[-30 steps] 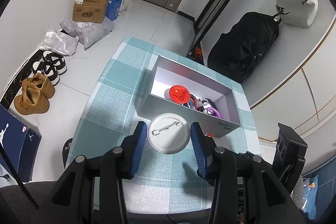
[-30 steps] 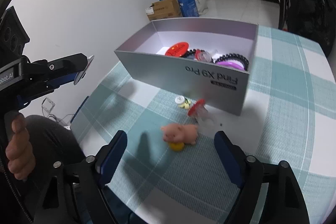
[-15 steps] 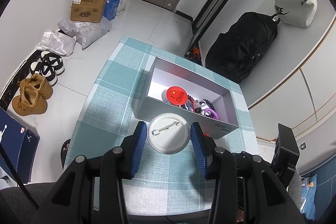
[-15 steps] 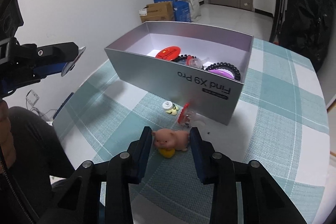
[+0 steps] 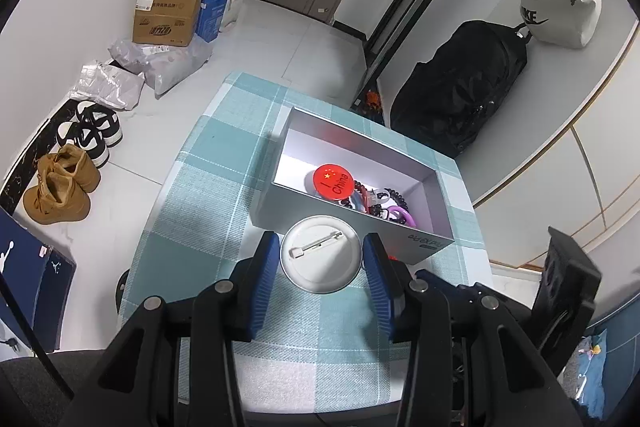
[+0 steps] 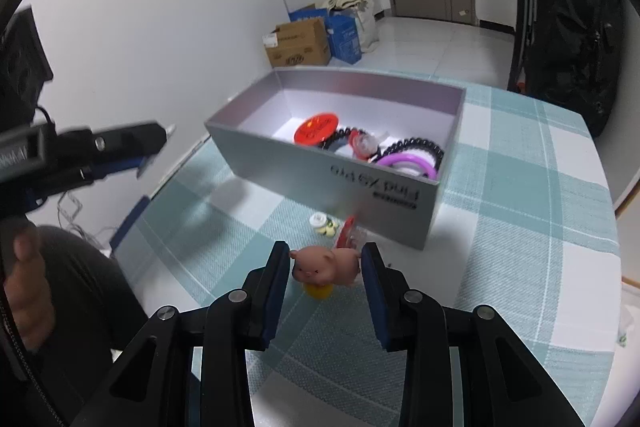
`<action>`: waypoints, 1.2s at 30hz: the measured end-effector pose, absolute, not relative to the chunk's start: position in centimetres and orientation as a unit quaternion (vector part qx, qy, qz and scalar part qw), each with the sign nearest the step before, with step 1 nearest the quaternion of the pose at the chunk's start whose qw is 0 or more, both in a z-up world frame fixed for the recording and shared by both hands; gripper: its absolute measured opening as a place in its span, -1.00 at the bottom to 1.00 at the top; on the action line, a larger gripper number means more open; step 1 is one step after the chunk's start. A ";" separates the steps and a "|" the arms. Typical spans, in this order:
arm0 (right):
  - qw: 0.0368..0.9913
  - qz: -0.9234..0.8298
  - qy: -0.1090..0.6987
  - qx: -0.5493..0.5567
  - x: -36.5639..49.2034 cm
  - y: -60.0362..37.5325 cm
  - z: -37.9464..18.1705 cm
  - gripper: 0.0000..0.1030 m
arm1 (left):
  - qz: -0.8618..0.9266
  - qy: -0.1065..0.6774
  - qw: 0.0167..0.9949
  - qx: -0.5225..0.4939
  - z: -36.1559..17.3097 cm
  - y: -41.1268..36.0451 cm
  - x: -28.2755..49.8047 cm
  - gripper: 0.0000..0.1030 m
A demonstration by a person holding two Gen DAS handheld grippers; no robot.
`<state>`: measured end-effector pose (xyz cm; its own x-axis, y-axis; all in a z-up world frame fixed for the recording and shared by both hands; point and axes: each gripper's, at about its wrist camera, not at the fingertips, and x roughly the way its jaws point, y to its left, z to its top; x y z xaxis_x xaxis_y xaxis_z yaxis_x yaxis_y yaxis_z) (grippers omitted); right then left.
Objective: Organize jewelry
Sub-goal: 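Carry the white badge and pig figurine over the box with both tools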
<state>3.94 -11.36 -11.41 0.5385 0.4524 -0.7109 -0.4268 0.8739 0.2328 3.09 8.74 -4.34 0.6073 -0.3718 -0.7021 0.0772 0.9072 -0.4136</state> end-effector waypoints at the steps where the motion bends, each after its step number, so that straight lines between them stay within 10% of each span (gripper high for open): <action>1: 0.879 0.250 0.406 0.022 3.9 -11.6 -11.1 -0.31 | -0.128 0.422 0.881 -0.172 -4.3 8.6 3.1 -0.27; 36: 0.884 0.271 0.355 0.141 11.3 -15.2 -6.7 -0.31 | -0.171 0.424 0.882 -0.114 -4.2 4.0 10.5 -0.27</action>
<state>11.35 -15.23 -6.72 0.6016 0.5783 -0.5511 -0.3783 0.8139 0.4410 10.55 4.03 -4.19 0.5824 -0.3983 -0.7087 0.2046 0.9155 -0.3464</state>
